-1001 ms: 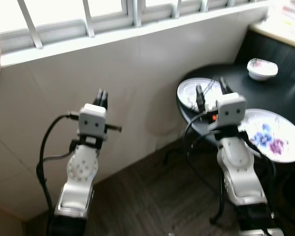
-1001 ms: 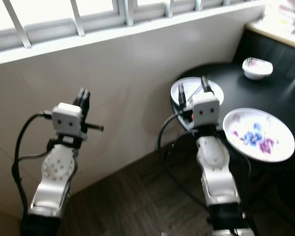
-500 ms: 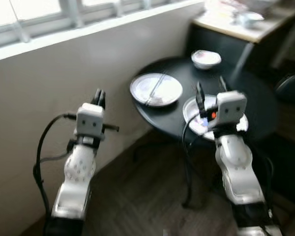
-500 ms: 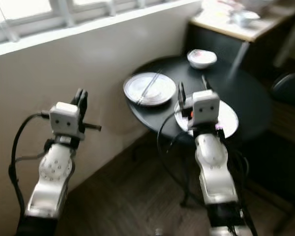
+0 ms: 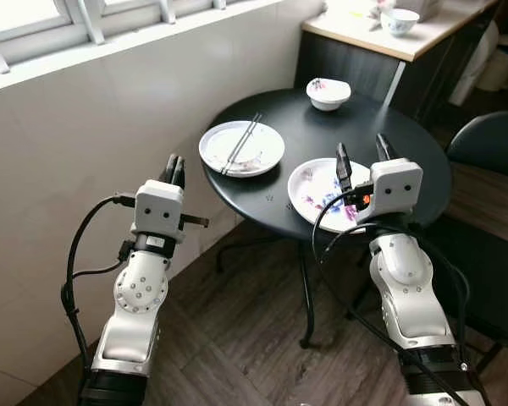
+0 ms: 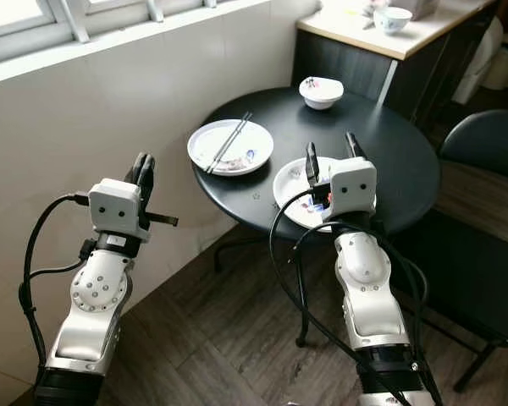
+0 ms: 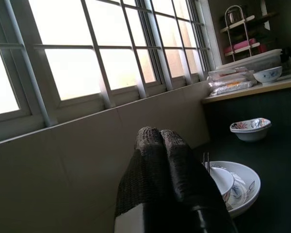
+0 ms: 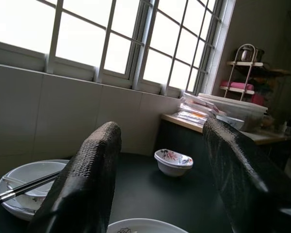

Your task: Kitchen organization

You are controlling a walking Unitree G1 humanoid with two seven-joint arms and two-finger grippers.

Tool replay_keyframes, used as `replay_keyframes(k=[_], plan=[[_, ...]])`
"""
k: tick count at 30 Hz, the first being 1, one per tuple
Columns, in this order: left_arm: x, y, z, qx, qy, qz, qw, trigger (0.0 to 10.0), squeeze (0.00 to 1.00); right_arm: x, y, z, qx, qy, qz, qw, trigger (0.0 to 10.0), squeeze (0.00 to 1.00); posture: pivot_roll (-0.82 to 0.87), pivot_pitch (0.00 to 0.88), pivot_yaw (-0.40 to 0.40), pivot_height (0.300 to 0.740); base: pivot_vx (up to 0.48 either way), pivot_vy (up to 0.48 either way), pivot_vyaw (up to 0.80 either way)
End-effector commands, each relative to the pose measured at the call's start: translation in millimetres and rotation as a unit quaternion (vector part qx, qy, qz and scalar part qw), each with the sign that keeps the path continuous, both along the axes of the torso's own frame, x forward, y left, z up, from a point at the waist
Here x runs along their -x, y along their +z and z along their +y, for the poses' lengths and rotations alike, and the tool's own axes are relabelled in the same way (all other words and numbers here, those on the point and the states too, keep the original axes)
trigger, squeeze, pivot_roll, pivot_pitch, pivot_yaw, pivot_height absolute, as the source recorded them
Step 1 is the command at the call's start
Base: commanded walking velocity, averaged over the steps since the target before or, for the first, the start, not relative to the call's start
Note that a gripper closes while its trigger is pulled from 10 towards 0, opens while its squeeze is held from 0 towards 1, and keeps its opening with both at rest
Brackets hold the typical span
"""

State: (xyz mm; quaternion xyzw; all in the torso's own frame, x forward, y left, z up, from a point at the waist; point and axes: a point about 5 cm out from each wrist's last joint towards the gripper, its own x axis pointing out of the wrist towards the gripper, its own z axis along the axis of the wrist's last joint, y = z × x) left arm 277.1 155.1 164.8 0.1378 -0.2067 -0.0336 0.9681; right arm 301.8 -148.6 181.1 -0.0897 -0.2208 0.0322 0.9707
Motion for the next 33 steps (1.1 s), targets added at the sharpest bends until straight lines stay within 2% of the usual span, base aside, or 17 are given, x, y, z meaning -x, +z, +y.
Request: replay_keyframes(k=[1,12,23,28,30,33], plan=[[0.1,-0.4,0.7,-0.003,0.001,0.001,1.000,10.0,0.00,-2.2,0.9,0.4,-0.001,-0.004,0.003,1.000,10.0,0.00,-0.04,0.000,-0.032,0.740,0.000,0.000,0.00],[-0.2,-2.7,1.4,-0.009,0.005,0.007,1.000,10.0,0.00,-3.8,-0.8,1.4,-0.001,-0.008,0.006,1.000,10.0,0.00,-0.03,0.000,-0.032,0.740,0.000,0.000,0.00],[1.1,-2.8,1.3,-0.009,0.003,0.005,1.000,10.0,0.00,-4.1,-1.5,2.0,0.000,-0.009,0.006,1.000,10.0,0.00,-0.03,0.000,-0.033,0.740,0.406,0.000,0.00],[0.7,-1.8,2.1,-0.009,0.005,0.005,1.000,10.0,0.00,-5.9,-3.8,2.0,-0.016,-0.010,0.021,1.000,10.0,0.00,-0.03,0.000,-0.034,0.740,0.406,0.000,0.00],[0.6,-1.7,2.1,-0.008,0.005,0.005,1.000,10.0,0.00,-6.5,-5.2,1.8,-0.037,-0.006,0.027,0.999,10.0,0.00,-0.03,0.000,-0.034,0.740,0.352,0.000,-0.80],[0.5,-1.4,1.8,-0.004,0.005,0.003,1.000,10.0,0.00,-6.4,-3.5,0.7,-0.028,-0.009,0.022,0.999,10.0,0.00,-0.04,0.000,-0.033,0.740,0.000,0.000,-0.80]])
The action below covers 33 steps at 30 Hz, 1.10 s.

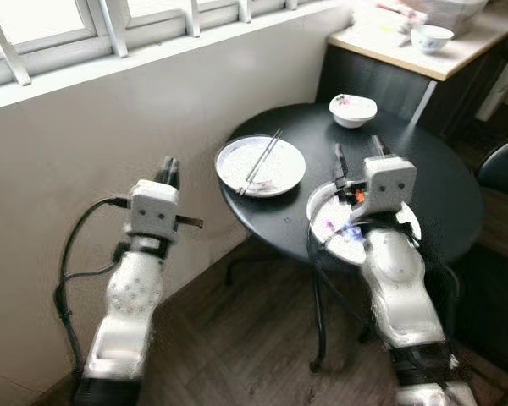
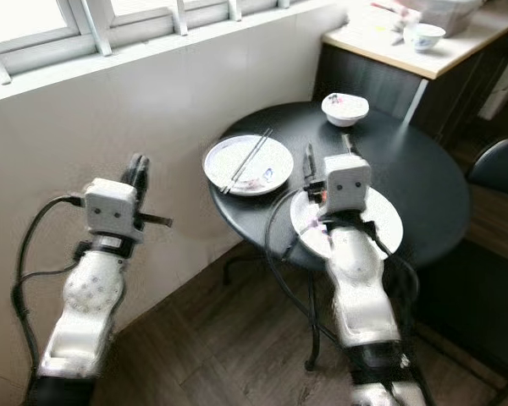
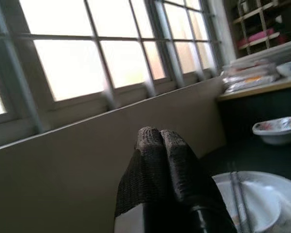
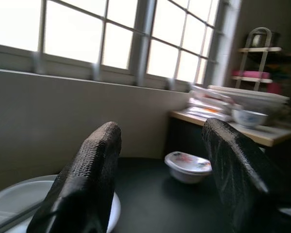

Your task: Kitchen organization

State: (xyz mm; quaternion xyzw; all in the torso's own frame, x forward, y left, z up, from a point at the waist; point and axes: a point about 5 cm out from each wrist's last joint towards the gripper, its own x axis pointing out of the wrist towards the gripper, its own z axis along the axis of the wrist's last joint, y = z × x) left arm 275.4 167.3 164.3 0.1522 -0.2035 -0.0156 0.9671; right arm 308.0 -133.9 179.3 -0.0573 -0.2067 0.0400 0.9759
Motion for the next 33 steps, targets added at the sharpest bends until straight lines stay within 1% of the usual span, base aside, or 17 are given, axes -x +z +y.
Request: replay_keyframes(k=[1,3,4,6,9,12,15,20,21,23,24,25,27,28,29,30,33], plan=[[-1.3,-1,-10.6,0.007,-0.016,0.002,1.000,10.0,0.00,0.0,-1,-14.1,0.010,-0.025,0.002,1.000,10.0,0.00,-0.04,0.000,-0.033,0.740,0.000,0.000,0.00],[-1.2,-1,-11.0,0.007,-0.017,0.002,1.000,10.0,0.00,-0.2,-1,-14.2,0.007,-0.025,0.005,1.000,10.0,0.00,-0.04,0.000,-0.033,0.740,0.000,0.000,0.00],[-1.3,-1,-11.1,0.006,-0.018,0.003,1.000,10.0,0.00,-1.1,-4,-14.3,-0.006,-0.024,0.017,1.000,10.0,0.00,-0.04,0.000,-0.033,0.740,0.000,0.000,-0.80],[-1.5,-1,-11.2,0.006,-0.018,0.003,1.000,10.0,0.00,-1.6,-4,-15.1,-0.009,-0.026,0.021,0.999,10.0,0.00,-0.04,0.000,-0.033,0.740,0.000,0.000,-0.80],[-1.6,-1,-10.8,0.006,-0.017,0.003,1.000,10.0,0.00,-1.0,-1,-15.1,0.004,-0.027,0.008,1.000,10.0,0.00,-0.04,0.000,-0.033,0.740,0.000,0.000,-0.80],[-1.5,-1,-10.9,0.004,-0.017,0.004,1.000,10.0,0.00,-2.8,-5,-16.8,-0.009,-0.033,0.029,0.999,10.0,0.00,-0.04,0.000,-0.034,0.740,0.000,0.000,0.00],[-1.7,-2,-11.1,0.003,-0.016,0.005,1.000,10.0,0.00,-6.5,-10,-23.5,-0.047,-0.046,0.054,0.996,10.0,0.00,-0.04,0.000,-0.034,0.740,0.000,0.000,-0.80],[-1.9,-3,-10.2,0.002,-0.015,0.007,1.000,10.0,0.00,-7.8,-12,-26.2,-0.051,-0.053,0.063,0.995,10.0,0.00,-0.04,0.000,-0.034,0.740,0.000,0.000,-0.80],[-1.9,-3,-10.3,0.002,-0.015,0.008,1.000,10.0,0.00,-9.3,-16,-29.7,-0.072,-0.060,0.084,0.992,10.0,0.00,-0.04,0.000,-0.034,0.740,0.000,0.000,-0.61],[-1.8,-3,-10.9,0.001,-0.015,0.010,1.000,10.0,0.00,-11.5,-26,-33.1,-0.094,-0.065,0.122,0.986,10.0,0.00,-0.04,0.000,-0.034,0.740,0.000,0.000,0.00],[-1.8,-4,-10.9,0.001,-0.015,0.010,1.000,10.0,0.00,-13.1,-36,-35.3,-0.111,-0.069,0.157,0.979,10.0,0.00,-0.04,0.000,-0.034,0.740,0.000,0.000,0.00],[-1.8,-4,-10.9,0.000,-0.015,0.010,1.000,10.0,0.00,-13.5,-40,-36.0,-0.117,-0.069,0.172,0.976,10.0,0.00,-0.04,0.000,-0.034,0.740,0.000,0.000,0.00],[-2.0,-4,-10.7,-0.001,-0.014,0.011,1.000,10.0,0.00,-14.3,-53,-35.4,-0.156,-0.057,0.221,0.961,10.0,0.00,-0.04,0.000,-0.034,0.740,0.000,0.000,0.00],[-2.0,-4,-10.7,-0.001,-0.014,0.011,1.000,10.0,0.00,-14.3,-53,-35.4,-0.156,-0.057,0.221,0.961,10.0,0.00,-0.04,0.000,-0.034,0.740,0.000,0.000,0.00],[-2.0,-4,-10.7,-0.002,-0.013,0.012,1.000,10.0,0.00,-14.3,-58,-33.9,-0.178,-0.048,0.242,0.953,10.0,0.00,-0.04,0.000,-0.034,0.740,0.000,0.000,0.00],[-2.1,-4,-10.8,-0.002,-0.013,0.013,1.000,10.0,0.00,-14.0,-64,-30.8,-0.207,-0.030,0.269,0.940,10.0,0.00,-0.04,0.000,-0.034,0.740,0.000,0.000,0.00],[-2.2,-5,-11.0,-0.003,-0.013,0.014,1.000,10.0,0.00,-14.5,-69,-26.1,-0.229,-0.005,0.296,0.927,10.0,0.00,-0.04,0.000,-0.034,0.740,0.000,0.000,0.00]])
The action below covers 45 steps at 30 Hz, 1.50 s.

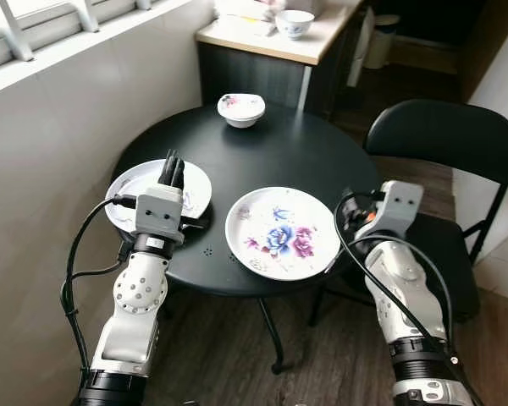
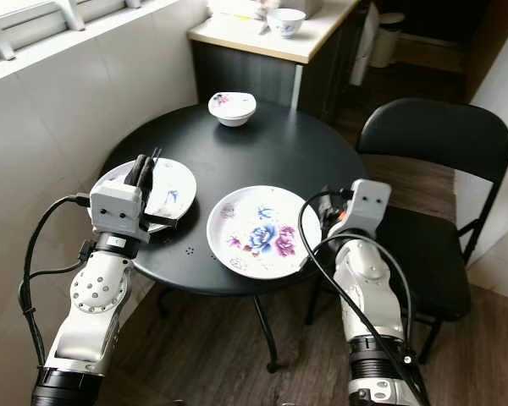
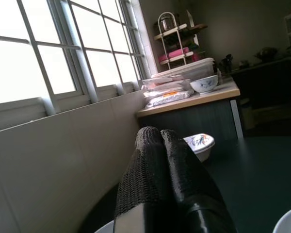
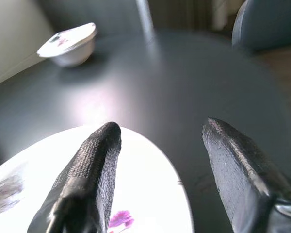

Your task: Kitchen organization

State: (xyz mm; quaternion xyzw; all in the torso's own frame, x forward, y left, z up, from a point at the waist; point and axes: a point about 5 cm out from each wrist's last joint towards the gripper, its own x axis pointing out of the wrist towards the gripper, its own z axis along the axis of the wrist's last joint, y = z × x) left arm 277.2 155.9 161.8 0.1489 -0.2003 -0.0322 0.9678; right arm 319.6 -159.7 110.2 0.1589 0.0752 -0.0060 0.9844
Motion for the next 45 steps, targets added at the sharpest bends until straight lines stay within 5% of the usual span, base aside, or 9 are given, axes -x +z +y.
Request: replay_keyframes(k=[1,2,3,4,14,21,33,35,45], plan=[[-0.4,-2,0.5,-0.003,0.003,0.008,1.000,10.0,0.00,-3.3,-1,1.1,-0.034,0.015,0.018,0.999,10.0,0.00,-0.04,0.000,-0.034,0.740,0.000,0.000,0.00],[-0.5,-2,0.4,-0.003,0.003,0.008,1.000,10.0,0.00,-3.6,-1,2.0,-0.043,0.021,0.020,0.999,10.0,0.00,-0.04,0.000,-0.035,0.740,0.000,0.000,0.00],[-0.6,-2,0.4,-0.003,0.003,0.008,1.000,10.0,0.00,-3.9,0,2.4,-0.053,0.024,0.019,0.998,10.0,0.22,-0.04,0.001,-0.035,0.740,0.000,0.000,0.00],[-0.6,-2,0.3,-0.003,0.003,0.009,1.000,10.0,0.00,-4.2,-1,1.7,-0.056,0.024,0.022,0.998,10.0,1.00,-0.04,0.001,-0.036,0.740,0.000,0.000,0.00],[-0.5,-2,1.4,-0.005,0.006,0.008,1.000,10.0,0.00,-4.2,-2,-4.8,-0.054,0.009,0.042,0.998,10.0,1.00,-0.03,0.003,-0.036,0.740,0.000,0.000,0.00],[-0.6,-3,1.0,-0.007,0.004,0.011,1.000,10.0,0.00,-2.0,-12,-14.2,-0.007,0.007,0.083,0.997,10.0,1.00,-0.04,0.002,-0.033,0.740,0.000,0.000,0.00],[-0.6,-3,0.6,-0.010,0.004,0.012,1.000,10.0,0.00,1.0,-22,-9.1,-0.006,0.011,0.124,0.992,10.0,1.00,-0.03,0.001,-0.033,0.740,0.000,0.000,0.00],[-0.8,-4,0.4,-0.013,0.003,0.013,1.000,10.0,0.00,0.8,-25,-8.9,-0.008,0.013,0.137,0.991,10.0,0.00,-0.03,0.000,-0.033,0.740,0.000,0.000,0.00],[-0.8,-4,-0.9,-0.016,0.000,0.014,1.000,10.0,0.00,1.8,-30,-8.0,-0.028,0.008,0.156,0.987,10.0,0.00,-0.03,0.000,-0.032,0.740,0.000,0.000,0.00]])
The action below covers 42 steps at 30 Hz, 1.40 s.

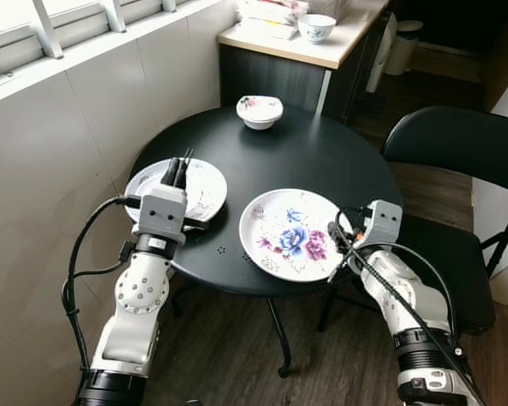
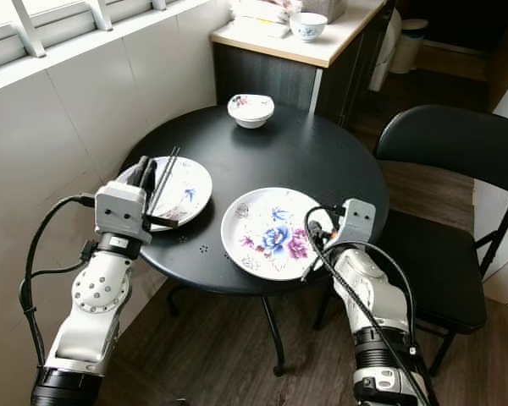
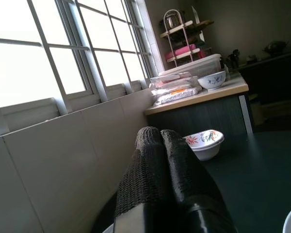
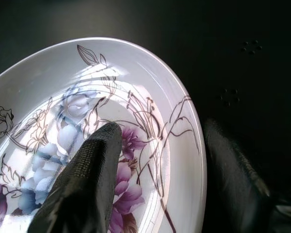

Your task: Kitchen organization

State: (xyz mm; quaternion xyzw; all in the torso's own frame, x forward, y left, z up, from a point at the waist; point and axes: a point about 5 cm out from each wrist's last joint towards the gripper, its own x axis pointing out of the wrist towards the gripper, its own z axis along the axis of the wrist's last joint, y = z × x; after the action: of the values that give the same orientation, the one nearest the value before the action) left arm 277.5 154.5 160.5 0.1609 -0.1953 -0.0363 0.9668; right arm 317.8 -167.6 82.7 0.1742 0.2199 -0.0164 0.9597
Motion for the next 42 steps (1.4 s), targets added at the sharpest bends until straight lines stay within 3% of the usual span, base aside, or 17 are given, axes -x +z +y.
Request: replay_keyframes(k=[1,4,5,6,35,41,42], plan=[[-0.5,-3,0.4,-0.004,0.001,0.010,1.000,10.0,0.00,0.1,-3,-0.3,-0.009,-0.005,0.013,1.000,10.0,0.00,-0.03,0.000,-0.032,0.740,0.000,0.000,0.00],[0.0,-4,0.5,-0.004,0.001,0.010,1.000,10.0,0.00,-0.3,-2,-0.3,-0.013,-0.006,0.004,1.000,10.0,0.00,-0.03,0.000,-0.031,0.740,0.000,0.000,0.00],[0.0,-4,0.4,-0.004,0.001,0.010,1.000,10.0,0.00,-0.8,1,-0.6,-0.013,-0.008,-0.006,1.000,10.0,0.70,-0.03,0.000,-0.031,0.740,0.000,0.000,0.00],[0.0,-4,0.3,-0.004,0.001,0.010,1.000,10.0,0.00,-1.3,3,-0.6,-0.015,-0.007,-0.015,1.000,10.0,1.00,-0.03,0.000,-0.031,0.740,0.000,0.000,0.00],[-0.4,-4,-0.2,-0.005,0.000,0.012,1.000,10.0,0.00,0.8,1,0.2,-0.017,-0.002,-0.024,1.000,10.0,1.00,-0.03,0.000,-0.031,0.740,0.000,0.000,0.00],[-0.6,-4,0.0,-0.005,0.001,0.012,1.000,10.0,0.00,1.1,-7,-0.4,-0.012,-0.010,0.011,1.000,10.0,1.00,-0.03,0.000,-0.033,0.740,0.000,0.000,0.00],[-0.6,-4,0.0,-0.006,0.001,0.012,1.000,10.0,0.00,1.1,-7,-0.1,-0.015,-0.009,0.013,1.000,10.0,0.06,-0.03,0.000,-0.033,0.740,0.000,0.000,0.00]])
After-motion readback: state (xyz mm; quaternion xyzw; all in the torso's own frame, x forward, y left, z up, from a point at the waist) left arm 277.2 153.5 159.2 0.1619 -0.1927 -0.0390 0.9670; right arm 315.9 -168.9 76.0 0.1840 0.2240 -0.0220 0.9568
